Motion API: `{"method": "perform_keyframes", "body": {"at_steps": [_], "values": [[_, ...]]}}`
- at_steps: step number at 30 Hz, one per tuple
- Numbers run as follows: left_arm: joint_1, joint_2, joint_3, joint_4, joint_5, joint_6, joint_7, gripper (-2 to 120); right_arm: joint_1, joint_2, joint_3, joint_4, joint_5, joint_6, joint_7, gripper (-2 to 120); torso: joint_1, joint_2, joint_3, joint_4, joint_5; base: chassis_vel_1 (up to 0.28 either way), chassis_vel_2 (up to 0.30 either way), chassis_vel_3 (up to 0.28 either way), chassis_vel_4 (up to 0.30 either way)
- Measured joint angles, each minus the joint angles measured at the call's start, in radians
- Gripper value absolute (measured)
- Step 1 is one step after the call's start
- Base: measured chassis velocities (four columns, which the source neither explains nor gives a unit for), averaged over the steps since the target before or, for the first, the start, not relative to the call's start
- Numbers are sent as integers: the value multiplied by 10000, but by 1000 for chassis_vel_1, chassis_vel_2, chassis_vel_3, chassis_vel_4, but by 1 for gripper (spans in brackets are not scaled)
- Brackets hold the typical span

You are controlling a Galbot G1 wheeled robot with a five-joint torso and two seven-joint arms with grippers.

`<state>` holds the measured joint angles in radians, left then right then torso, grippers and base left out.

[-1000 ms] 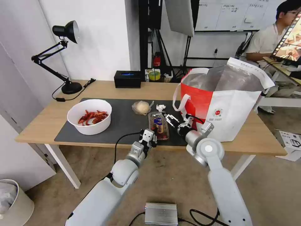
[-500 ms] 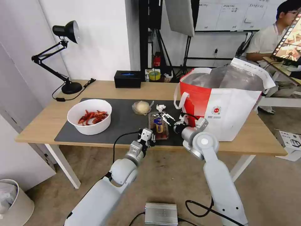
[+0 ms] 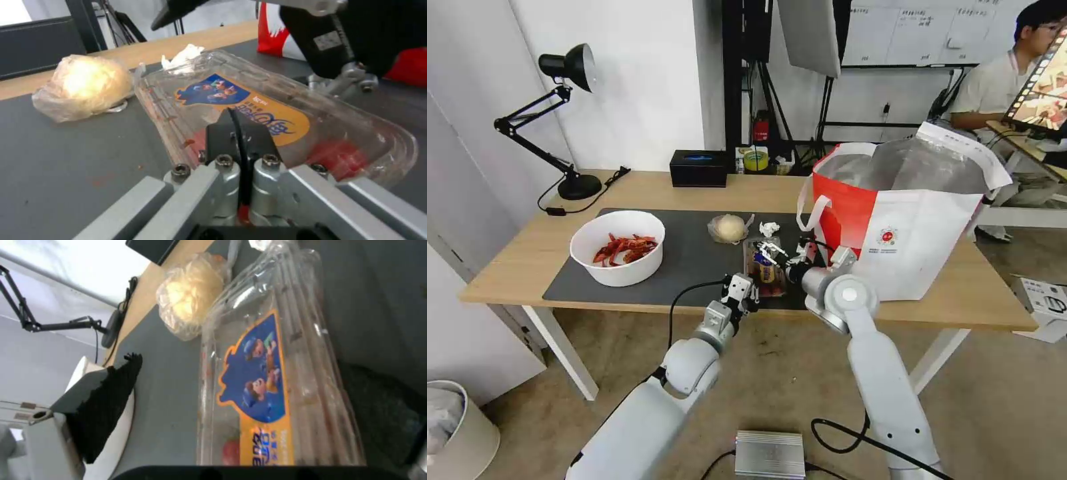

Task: Pick up the trash from the table and place it into the takeout bag.

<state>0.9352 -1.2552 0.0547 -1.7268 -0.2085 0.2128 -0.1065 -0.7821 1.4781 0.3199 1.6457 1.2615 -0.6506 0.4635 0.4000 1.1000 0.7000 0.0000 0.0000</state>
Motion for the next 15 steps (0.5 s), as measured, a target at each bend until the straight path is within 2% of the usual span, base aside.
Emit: {"method": "perform_keyframes", "body": {"at_steps": [15], "values": [[-4,-61,63,41,10,-69,3,0,437,148,-91,-459,-68,-199,325,100,0,0,0,-1,0,0,0,0,0]]}}
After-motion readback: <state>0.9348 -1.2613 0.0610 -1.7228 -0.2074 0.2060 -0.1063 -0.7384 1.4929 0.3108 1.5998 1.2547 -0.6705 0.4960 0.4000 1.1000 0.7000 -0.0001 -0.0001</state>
